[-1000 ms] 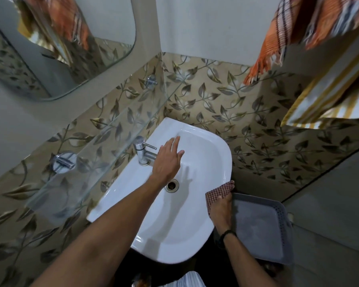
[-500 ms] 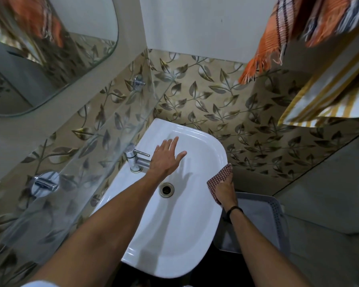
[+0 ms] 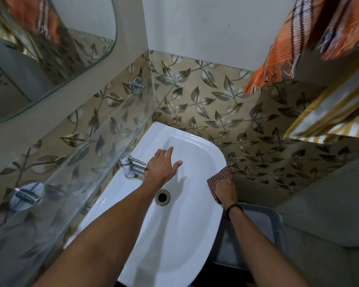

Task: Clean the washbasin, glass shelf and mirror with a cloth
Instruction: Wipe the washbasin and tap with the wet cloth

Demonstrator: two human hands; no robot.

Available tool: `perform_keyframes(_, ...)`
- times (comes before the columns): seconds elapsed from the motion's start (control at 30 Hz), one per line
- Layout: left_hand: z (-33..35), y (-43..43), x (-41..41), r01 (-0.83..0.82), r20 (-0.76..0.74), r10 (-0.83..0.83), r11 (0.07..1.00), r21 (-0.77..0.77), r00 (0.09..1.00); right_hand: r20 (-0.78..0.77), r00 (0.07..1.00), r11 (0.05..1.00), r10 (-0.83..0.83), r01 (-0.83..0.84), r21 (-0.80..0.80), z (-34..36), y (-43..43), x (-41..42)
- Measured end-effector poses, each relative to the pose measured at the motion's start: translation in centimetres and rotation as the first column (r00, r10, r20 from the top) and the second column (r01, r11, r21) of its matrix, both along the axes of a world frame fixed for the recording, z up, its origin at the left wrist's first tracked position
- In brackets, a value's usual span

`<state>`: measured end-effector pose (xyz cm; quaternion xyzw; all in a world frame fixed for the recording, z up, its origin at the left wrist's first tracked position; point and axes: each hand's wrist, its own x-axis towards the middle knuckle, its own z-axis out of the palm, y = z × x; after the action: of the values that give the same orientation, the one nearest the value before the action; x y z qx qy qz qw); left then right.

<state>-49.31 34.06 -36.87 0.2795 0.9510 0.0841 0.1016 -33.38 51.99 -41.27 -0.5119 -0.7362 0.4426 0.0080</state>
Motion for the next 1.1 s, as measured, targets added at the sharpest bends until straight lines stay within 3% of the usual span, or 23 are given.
perform_keyframes(0.2,-0.6,0.1,-0.2,0.092,-0.076,-0.098,0.993,-0.076,0.992,-0.049,0.999,1.000,0.017,-0.016,0.011,-1.7,-1.6,2.1)
perform_keyframes(0.47,-0.9,-0.1,-0.3,0.121,-0.084,-0.130,0.988,-0.100,0.988,-0.120,0.992,0.998,0.044,-0.048,-0.027,-1.1,3.4,-3.5)
perform_keyframes(0.63,-0.8,-0.1,-0.3,0.109,-0.060,-0.115,0.989,-0.096,0.992,-0.060,0.979,0.964,0.196,-0.182,0.194,0.0,1.4,-2.0)
perform_keyframes(0.8,-0.8,0.0,-0.3,0.093,-0.025,-0.096,0.992,-0.081,0.995,-0.100,0.955,0.942,0.279,-0.252,0.222,-0.3,0.9,-0.4)
perform_keyframes(0.93,-0.8,0.1,-0.5,0.070,0.005,-0.069,0.994,-0.088,0.998,0.131,0.904,0.803,0.407,-0.422,0.421,-2.5,3.7,-3.5)
perform_keyframes(1.03,-0.7,0.1,-0.6,0.058,0.023,-0.056,0.992,-0.108,0.998,0.323,0.822,0.668,0.470,-0.570,0.478,-2.8,5.1,-5.5)
perform_keyframes(1.1,-0.7,0.1,-0.6,0.059,0.035,-0.055,0.990,-0.130,0.998,0.407,0.773,0.529,0.487,-0.631,0.568,-3.0,4.5,-5.0)
